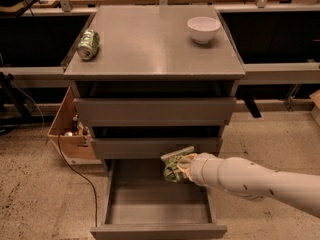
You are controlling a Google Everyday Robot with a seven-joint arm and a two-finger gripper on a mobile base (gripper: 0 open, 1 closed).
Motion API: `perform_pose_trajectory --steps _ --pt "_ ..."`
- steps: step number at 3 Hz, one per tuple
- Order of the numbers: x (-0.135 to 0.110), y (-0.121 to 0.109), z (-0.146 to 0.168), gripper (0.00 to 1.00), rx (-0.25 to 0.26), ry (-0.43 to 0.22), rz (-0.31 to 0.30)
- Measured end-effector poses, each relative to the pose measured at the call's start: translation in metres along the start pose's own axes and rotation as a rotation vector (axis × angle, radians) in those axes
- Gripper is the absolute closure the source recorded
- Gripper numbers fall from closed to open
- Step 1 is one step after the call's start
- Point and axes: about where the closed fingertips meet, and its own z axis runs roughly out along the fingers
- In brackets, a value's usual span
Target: Pick green jalapeno chip bag from bottom drawer and place on counter
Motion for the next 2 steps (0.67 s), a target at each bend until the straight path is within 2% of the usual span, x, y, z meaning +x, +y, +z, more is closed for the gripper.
perform_pose_trajectory --steps 1,2 --pt "-0.044 -0.033 -0.038 1.0 -0.007 -0.059 -0.006" --pt "-0.07 -0.05 -0.071 1.0 -0.009 -0.079 -0.016"
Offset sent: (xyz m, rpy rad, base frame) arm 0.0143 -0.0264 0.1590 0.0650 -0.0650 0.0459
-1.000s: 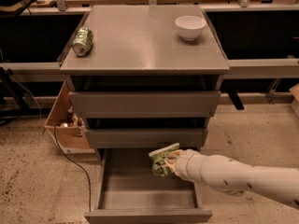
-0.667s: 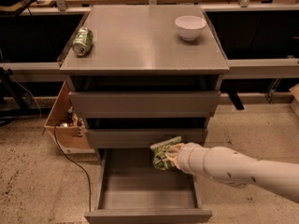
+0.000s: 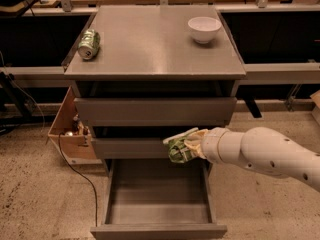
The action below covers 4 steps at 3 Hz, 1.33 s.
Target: Pick green jalapeno chip bag from bottom drawer and place on counter
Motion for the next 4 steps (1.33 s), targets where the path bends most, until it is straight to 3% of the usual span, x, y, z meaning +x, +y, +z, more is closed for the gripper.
perform_pose_trajectory --steps 1,2,3,4 --pt "-0.025 -0.004 -0.037 1.0 -0.012 0.011 -0.015" --pt "-0.054 0.002 -0.068 1.0 -0.024 -0.032 -0.05" --pt "-0.054 0.002 -0.068 1.0 -0.024 -0.032 -0.05" --pt "-0.072 0.001 -0.072 1.0 -0.038 -0.027 -0.079"
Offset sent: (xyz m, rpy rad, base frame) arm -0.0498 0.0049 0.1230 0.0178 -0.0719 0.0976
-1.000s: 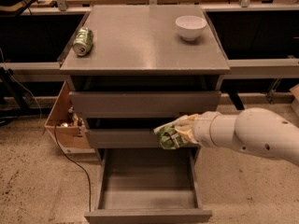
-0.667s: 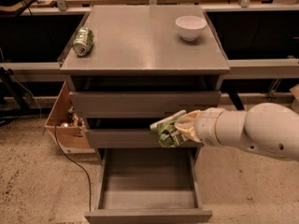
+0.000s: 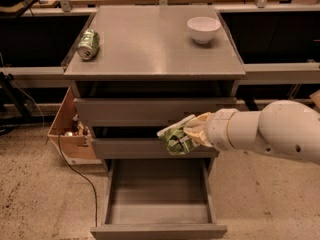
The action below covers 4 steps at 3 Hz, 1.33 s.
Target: Pick green jalapeno chip bag from bottom drawer and place on counter
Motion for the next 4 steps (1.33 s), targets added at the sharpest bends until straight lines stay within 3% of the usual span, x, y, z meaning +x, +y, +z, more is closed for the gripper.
perform_pose_trajectory --steps 2,4 --pt "-0.071 -0.009 -0.036 1.0 -0.025 -0.026 -0.084" --pt "-0.142 -0.023 -0.063 1.0 -0.033 -0.14 -0.179"
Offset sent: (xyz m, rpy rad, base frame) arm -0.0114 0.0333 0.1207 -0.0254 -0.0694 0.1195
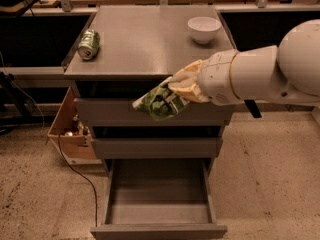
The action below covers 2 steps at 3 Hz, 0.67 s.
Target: Pick green jalapeno chip bag from bottom drawer and place on counter
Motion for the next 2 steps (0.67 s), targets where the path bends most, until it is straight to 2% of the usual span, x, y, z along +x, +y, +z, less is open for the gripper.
perform_pose_trajectory --steps 1,2 --pt "-0.023 -0.032 0.007 1.0 0.01 -0.051 -0.03" --pt "-0.045 -0.076 0.035 1.0 0.001 -0.107 -0.041"
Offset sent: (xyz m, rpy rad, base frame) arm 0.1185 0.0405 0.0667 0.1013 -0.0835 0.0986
